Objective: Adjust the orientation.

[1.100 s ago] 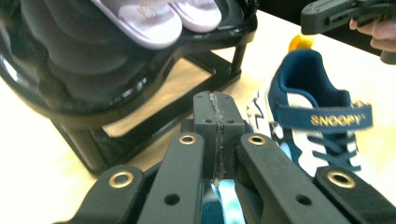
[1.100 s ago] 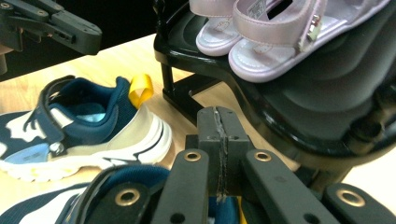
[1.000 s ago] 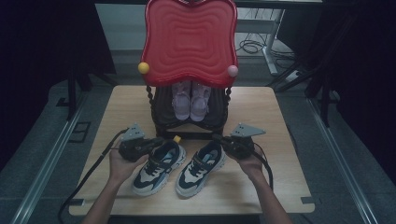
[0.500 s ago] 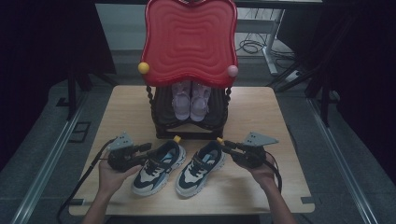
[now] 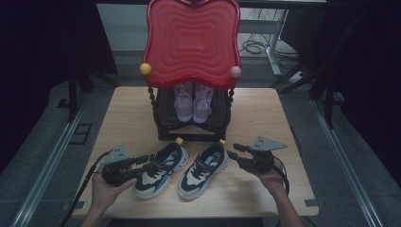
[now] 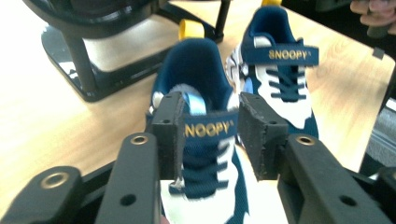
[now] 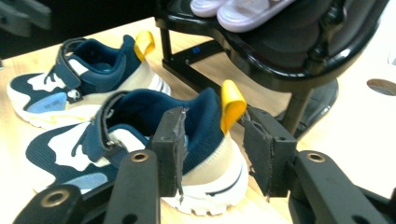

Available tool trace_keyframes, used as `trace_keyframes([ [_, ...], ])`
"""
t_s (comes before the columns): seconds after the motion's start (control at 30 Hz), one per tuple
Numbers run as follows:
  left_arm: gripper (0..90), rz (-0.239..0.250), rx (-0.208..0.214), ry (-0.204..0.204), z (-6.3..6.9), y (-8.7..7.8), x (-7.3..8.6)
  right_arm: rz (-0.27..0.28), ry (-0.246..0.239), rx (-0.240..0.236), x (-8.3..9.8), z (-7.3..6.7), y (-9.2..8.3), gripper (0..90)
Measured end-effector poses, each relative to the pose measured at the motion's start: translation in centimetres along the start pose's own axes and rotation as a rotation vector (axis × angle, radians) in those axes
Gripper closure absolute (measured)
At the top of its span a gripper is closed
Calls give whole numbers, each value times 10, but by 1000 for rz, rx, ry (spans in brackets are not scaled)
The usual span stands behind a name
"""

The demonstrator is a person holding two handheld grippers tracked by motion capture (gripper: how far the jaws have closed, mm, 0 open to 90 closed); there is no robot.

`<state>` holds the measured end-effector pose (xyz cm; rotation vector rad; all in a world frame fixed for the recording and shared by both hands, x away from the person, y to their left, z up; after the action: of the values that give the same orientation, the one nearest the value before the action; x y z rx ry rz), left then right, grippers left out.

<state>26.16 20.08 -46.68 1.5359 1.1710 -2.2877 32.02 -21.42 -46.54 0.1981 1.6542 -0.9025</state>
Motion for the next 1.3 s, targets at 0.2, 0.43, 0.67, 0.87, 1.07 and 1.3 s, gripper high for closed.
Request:
trace_keyframes([
  [0.2,745,-58,37,9,14,0,19,-17,30,23,10,6,-4,561],
  [0.43,867,-104,68,10,29,8,33,-29,39,34,15,9,-5,561],
  [0.67,890,-186,80,8,41,26,46,-36,37,31,17,8,-3,561],
  [0.87,892,-267,54,6,44,43,59,-47,41,29,19,8,0,561],
  [1.07,893,-299,11,14,44,47,65,-51,42,30,21,8,1,561],
  [1.3,893,-306,-55,-8,27,41,67,-55,45,32,23,9,2,562],
])
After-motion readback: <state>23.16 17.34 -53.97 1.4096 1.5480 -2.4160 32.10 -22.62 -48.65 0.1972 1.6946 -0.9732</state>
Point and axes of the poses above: each handheld gripper's, and its own axes: y roughly forward along the jaws, x roughly out of its underside, z roughly to its right, the point moved 2 cm from there along y, roughly forward along the jaws, and after that the axes turned 1 degree about x, right-handed, at the moved point
